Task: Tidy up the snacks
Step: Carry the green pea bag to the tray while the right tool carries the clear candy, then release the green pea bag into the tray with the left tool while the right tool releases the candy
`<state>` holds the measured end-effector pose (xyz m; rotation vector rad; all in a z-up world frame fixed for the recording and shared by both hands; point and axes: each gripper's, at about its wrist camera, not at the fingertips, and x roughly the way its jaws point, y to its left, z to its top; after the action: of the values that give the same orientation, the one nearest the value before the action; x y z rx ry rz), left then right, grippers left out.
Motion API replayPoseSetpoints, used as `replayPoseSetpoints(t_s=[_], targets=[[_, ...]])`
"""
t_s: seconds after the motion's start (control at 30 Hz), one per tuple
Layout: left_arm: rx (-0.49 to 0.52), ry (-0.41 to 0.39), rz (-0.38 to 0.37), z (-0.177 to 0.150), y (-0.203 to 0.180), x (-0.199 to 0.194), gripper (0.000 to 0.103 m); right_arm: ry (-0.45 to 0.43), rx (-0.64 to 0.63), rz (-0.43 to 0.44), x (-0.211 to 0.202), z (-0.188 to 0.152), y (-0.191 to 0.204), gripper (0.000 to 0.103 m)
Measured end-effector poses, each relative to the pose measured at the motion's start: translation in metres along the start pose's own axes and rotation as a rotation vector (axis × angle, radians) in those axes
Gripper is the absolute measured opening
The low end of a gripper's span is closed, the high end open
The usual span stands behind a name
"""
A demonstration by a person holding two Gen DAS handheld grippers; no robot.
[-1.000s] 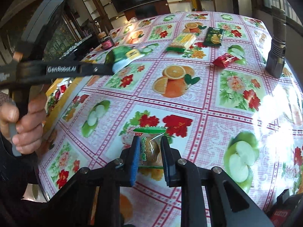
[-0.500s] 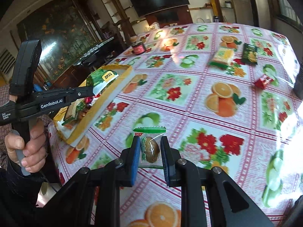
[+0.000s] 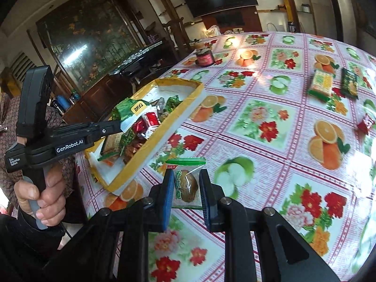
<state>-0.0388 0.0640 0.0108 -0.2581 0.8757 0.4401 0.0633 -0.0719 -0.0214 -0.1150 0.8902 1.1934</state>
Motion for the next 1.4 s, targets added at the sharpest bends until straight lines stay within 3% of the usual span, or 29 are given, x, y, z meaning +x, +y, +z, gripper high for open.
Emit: replayPoseSetpoints(t_s=[0.33,0.73,1.4], targets=[[-0.074,-0.009,0.025,-0.008,0.045,-0.010,0.004,0.011,-0.057,0.052,0.028,0.026,0.029,0.020],[-0.152,0.017,0.052,-0.017,0.089,-0.007,0.004,0.000,-0.073,0.149,0.083,0.081,0.053,0.020],[-0.158,0.076,0.053,-0.008,0.094,0.028,0.004,0.088,-0.056,0.155,0.156,0.106,0.047,0.020]])
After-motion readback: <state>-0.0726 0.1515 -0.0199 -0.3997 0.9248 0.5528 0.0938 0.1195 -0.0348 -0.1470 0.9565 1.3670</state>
